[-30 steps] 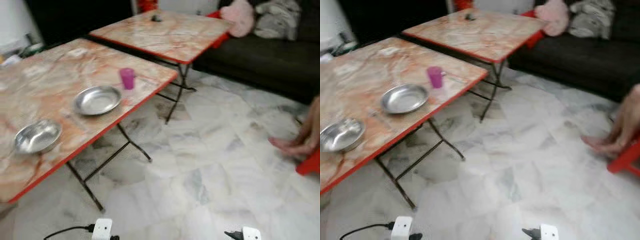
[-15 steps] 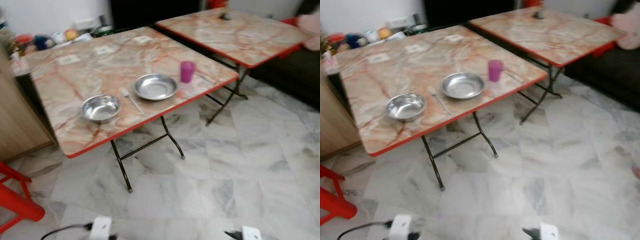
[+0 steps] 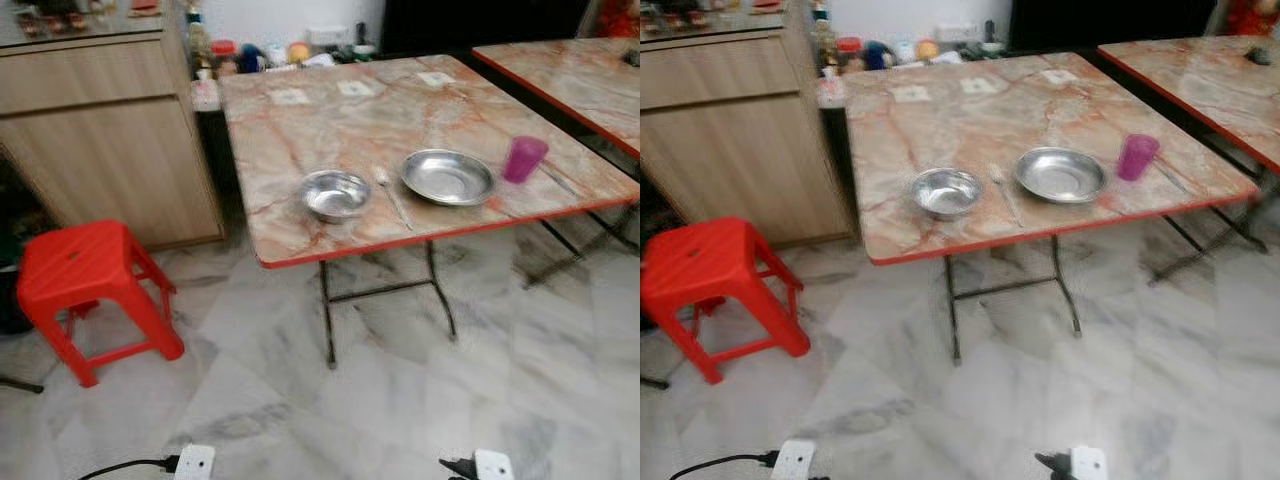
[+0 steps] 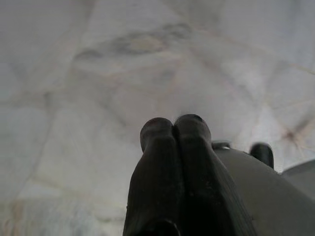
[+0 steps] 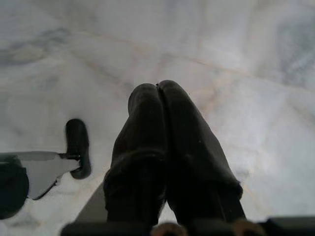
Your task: Setting the table
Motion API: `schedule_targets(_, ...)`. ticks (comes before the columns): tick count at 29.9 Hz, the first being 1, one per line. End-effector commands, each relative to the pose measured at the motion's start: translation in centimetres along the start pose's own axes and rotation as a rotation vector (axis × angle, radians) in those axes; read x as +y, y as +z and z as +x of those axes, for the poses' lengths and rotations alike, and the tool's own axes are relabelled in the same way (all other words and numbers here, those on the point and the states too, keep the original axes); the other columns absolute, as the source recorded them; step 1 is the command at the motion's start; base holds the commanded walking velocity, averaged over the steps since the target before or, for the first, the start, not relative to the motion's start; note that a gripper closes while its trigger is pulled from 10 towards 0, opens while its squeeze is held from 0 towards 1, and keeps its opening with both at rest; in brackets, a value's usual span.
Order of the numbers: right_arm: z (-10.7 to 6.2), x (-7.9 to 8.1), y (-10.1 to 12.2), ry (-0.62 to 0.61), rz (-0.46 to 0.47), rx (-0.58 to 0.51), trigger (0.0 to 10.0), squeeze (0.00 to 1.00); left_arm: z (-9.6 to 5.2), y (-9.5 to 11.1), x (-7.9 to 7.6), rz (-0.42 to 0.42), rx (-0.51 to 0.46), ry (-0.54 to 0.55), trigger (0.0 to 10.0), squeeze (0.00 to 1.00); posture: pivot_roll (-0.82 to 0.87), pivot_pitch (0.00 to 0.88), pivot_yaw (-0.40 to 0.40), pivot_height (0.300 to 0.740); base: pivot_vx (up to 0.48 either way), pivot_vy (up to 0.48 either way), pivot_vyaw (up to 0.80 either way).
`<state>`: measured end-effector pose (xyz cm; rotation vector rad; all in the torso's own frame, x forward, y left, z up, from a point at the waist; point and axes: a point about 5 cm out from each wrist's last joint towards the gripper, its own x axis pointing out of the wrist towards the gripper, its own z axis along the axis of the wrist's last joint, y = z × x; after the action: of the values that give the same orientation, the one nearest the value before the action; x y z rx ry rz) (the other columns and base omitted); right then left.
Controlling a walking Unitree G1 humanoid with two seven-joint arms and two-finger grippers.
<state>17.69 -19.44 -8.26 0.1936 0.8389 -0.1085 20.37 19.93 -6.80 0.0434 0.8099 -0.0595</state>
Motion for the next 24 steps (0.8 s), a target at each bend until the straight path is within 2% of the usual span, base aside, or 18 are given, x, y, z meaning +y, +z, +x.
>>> schedule_targets(1,-0.3,-0.5,-0.9,-0.015,-0.002,0.027,10.0,0.00,-0.2,-1.0,-0.3,0.000,0.035,-0.009,10.0,0.00,-0.03,0.117,-0.011,0.740,0.000,0.000,0.80)
schedule_targets(10,-0.2,-0.4,-0.5,-0.013,-0.002,0.025,10.0,0.00,0.0,-0.5,-0.1,-0.014,0.032,0.012,10.0,0.00,-0.02,0.085,-0.014,0.740,0.000,0.000,0.78)
schedule_targets(15,0.0,-0.4,0.2,-0.014,0.003,0.013,10.0,0.00,0.1,0.0,-0.1,-0.010,0.027,0.014,10.0,0.00,-0.02,0.052,-0.010,0.740,0.000,0.000,0.00)
schedule_targets(16,0.2,-0.2,0.6,-0.014,0.007,0.005,10.0,0.00,0.3,0.4,0.0,-0.008,0.020,0.016,10.0,0.00,-0.02,0.020,-0.003,0.740,0.000,0.000,0.00)
schedule_targets(24,0.6,0.2,1.7,-0.009,0.023,-0.019,10.0,0.00,0.5,1.3,0.2,-0.003,0.013,0.022,10.0,0.00,-0.04,0.000,0.010,0.740,0.000,0.000,0.00)
